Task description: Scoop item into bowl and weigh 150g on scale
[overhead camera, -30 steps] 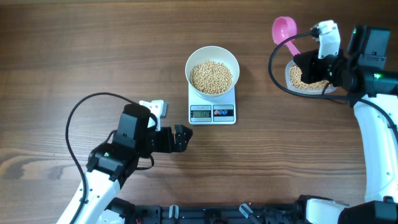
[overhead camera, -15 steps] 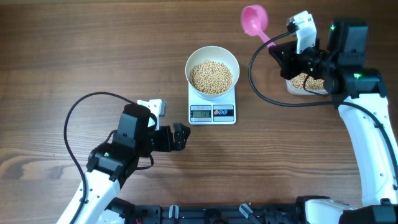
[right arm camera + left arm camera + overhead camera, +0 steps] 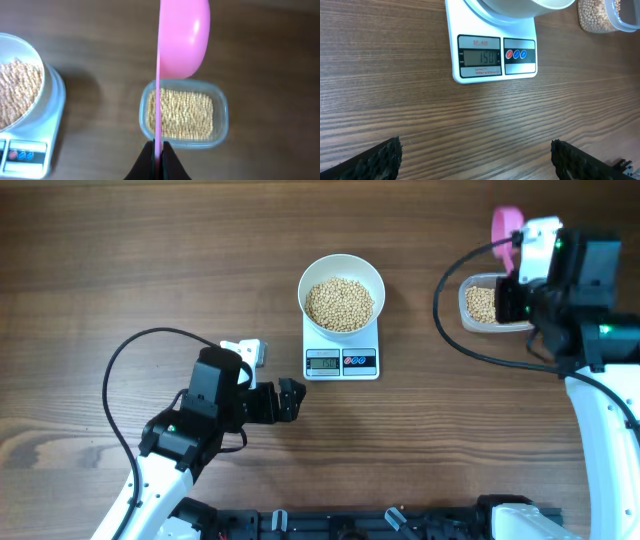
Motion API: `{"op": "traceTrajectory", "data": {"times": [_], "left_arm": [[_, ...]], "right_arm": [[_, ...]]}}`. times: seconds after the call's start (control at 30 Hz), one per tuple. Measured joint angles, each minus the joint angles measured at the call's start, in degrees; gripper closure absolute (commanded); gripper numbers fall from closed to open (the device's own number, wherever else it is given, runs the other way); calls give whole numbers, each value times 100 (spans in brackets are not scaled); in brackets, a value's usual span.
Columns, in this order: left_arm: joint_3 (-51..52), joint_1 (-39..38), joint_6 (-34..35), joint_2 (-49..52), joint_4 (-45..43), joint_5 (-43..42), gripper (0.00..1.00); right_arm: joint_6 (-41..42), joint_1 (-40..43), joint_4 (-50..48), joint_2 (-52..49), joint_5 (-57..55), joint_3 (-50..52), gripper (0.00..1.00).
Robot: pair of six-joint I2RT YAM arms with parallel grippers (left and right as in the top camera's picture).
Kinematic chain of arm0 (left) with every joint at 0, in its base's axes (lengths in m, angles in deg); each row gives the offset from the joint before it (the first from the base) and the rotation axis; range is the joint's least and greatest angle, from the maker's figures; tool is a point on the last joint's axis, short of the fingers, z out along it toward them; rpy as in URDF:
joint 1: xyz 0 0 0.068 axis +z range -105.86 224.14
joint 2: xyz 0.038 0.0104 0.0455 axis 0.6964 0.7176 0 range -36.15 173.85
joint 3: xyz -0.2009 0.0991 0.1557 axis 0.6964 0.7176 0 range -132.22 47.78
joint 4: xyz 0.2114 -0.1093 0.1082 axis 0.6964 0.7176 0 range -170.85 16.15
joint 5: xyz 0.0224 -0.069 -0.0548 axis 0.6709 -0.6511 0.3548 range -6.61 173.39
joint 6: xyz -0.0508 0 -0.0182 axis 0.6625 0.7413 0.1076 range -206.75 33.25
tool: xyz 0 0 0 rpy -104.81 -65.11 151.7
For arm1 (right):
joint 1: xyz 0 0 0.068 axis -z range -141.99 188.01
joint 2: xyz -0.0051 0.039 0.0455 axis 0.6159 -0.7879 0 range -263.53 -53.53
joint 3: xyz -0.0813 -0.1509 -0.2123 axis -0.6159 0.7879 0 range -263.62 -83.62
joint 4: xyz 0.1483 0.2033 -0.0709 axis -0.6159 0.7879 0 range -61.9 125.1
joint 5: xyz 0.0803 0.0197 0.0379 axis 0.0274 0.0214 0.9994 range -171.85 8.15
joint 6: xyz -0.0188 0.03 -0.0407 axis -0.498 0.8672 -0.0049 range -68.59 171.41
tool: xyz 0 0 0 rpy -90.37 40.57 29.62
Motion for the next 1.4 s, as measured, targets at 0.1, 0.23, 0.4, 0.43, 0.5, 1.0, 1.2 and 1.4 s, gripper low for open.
{"op": "traceTrajectory", "data": {"times": [0.1, 0.23, 0.4, 0.43, 0.5, 1.0, 1.2, 1.4], "left_arm": [[0, 0, 0, 2, -2, 0, 0], [0, 0, 0, 0, 0, 2, 0], [0, 0, 0, 0, 0, 2, 0], [0, 0, 0, 0, 0, 0, 0], [0, 0, 0, 0, 0, 2, 0], [0, 0, 0, 0, 0, 0, 0], [0, 0, 0, 0, 0, 2, 0], [0, 0, 0, 0, 0, 0, 0]], "right_arm": [[0, 0, 634, -4, -44, 0, 96], [0, 0, 977, -118, -61, 0, 96], [55, 278, 1023, -608, -61, 0, 96], [136, 468, 1038, -673, -61, 0, 96], [179, 715, 1043, -726, -4, 0, 96], [476, 817, 872, -1163, 181, 0, 55], [654, 817, 841, -1163, 203, 0, 24], [734, 817, 568, -758, 205, 0, 20]]}}
